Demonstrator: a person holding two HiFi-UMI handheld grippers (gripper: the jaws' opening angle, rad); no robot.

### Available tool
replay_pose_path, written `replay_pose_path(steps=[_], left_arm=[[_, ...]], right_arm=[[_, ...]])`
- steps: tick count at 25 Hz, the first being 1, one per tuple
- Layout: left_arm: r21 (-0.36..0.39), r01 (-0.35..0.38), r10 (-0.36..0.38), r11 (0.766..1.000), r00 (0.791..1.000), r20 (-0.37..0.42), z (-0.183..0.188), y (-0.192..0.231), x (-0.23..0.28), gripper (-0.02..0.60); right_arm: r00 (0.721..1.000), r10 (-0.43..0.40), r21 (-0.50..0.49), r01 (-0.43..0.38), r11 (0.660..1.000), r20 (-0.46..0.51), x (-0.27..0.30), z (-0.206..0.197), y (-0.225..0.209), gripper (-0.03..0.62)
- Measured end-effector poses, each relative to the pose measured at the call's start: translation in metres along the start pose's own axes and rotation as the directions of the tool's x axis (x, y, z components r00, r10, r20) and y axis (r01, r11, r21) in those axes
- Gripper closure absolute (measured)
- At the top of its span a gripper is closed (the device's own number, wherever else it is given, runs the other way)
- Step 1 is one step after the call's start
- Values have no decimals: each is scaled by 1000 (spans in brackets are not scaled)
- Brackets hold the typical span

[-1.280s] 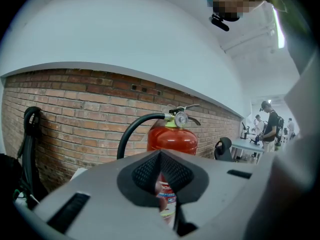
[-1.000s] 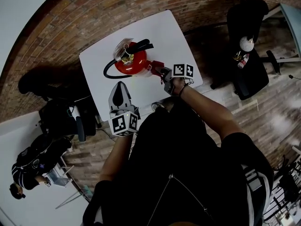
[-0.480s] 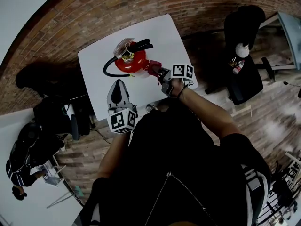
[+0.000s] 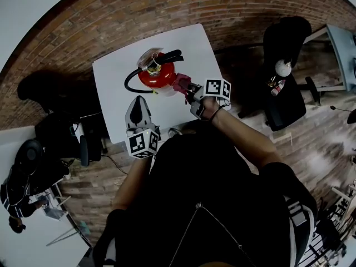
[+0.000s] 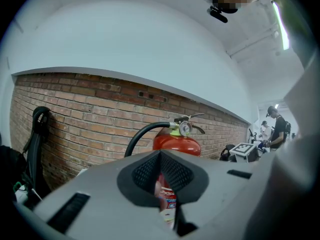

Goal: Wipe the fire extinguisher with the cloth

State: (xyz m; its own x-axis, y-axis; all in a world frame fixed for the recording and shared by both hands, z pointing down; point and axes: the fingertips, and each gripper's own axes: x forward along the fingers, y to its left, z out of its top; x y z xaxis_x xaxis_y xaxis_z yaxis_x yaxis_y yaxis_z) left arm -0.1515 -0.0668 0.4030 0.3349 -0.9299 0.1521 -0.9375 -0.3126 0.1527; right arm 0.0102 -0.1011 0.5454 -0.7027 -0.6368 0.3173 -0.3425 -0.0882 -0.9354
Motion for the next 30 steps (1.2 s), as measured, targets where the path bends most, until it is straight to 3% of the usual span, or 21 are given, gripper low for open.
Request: replay_pose_path(steps=[21,30], left_arm=[[1,33,-33,999,999,11,-1,4,-7,574],[-3,59,-59,998,998,13,-2,7,-9,574]], right_arm=[[980,147,39,-153,987,133,-42,14,106,474],[941,274,-10,-277,961,197,-55,17,160,474]])
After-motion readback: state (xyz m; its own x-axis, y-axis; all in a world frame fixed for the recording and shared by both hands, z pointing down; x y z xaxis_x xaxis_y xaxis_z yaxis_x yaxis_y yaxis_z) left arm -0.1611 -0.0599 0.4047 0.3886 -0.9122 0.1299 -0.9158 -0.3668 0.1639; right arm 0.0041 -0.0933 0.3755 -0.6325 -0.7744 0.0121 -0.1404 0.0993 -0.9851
